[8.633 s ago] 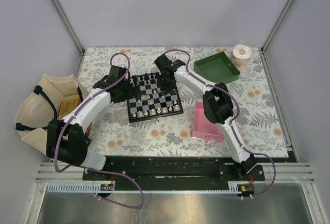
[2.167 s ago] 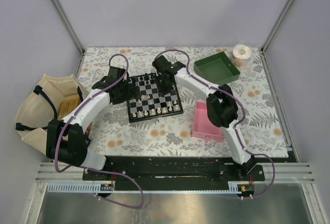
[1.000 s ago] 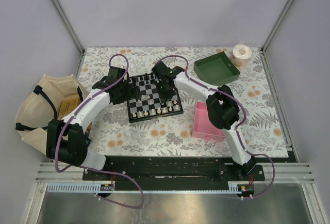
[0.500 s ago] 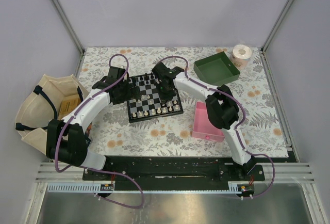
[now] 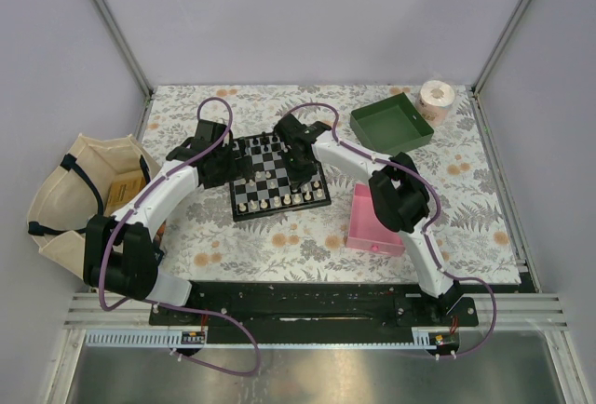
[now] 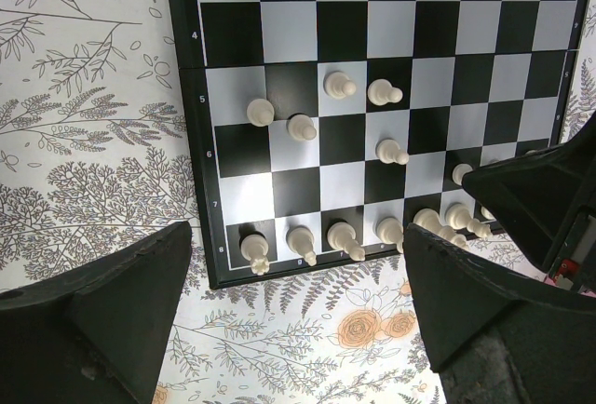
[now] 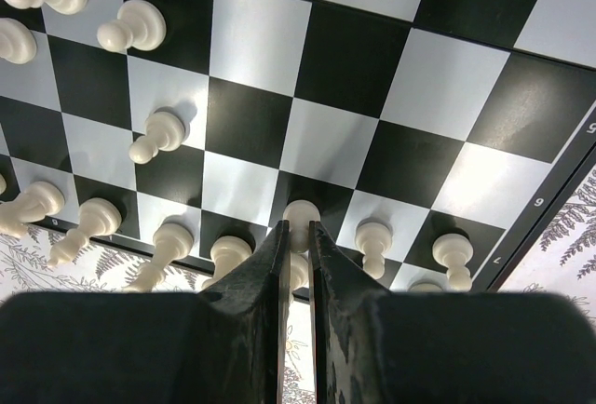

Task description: Set up the chess pieces on the board

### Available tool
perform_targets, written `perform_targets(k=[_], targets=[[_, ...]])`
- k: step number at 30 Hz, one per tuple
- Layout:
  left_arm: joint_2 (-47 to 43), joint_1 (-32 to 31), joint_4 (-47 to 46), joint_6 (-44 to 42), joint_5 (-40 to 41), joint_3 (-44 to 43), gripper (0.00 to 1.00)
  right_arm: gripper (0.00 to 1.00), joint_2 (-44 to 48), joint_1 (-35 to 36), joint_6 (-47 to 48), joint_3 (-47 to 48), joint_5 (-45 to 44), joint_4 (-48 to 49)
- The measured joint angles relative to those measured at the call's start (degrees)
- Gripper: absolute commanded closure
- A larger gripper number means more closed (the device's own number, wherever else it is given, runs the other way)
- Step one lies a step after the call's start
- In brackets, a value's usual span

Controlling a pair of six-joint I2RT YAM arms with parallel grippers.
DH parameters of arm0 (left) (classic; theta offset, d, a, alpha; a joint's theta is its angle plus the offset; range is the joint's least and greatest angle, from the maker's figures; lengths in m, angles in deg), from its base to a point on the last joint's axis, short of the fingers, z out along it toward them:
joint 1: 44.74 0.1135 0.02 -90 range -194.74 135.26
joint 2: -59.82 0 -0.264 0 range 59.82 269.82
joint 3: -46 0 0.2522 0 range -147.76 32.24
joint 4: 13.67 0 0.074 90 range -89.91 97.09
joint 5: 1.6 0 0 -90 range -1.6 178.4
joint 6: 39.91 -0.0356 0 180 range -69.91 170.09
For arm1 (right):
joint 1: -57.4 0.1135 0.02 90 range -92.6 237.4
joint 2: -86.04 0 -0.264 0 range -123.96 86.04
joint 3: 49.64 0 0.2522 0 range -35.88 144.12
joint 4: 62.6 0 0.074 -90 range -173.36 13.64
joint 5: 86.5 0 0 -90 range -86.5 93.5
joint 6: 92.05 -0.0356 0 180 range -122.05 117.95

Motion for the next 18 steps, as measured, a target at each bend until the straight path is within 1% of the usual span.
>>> perform_targets(k=[6,8,12,18], targets=[[0.0,0.0,0.0,0.0,-0.1,0.0,0.01,0.81,0.0,0.0,0.0,0.0,0.0,0.4],[0.0,0.0,0.0,0.0,-0.1,0.0,0.01,0.78,0.0,0.0,0.0,0.0,0.0,0.4],[0.0,0.0,0.0,0.0,-0.2,0.0,0.01,0.70,0.0,0.0,0.0,0.0,0.0,0.5],[0.0,0.0,-0.2,0.0,-0.2,0.0,0.01,0.66,0.0,0.0,0.0,0.0,0.0,1.2]])
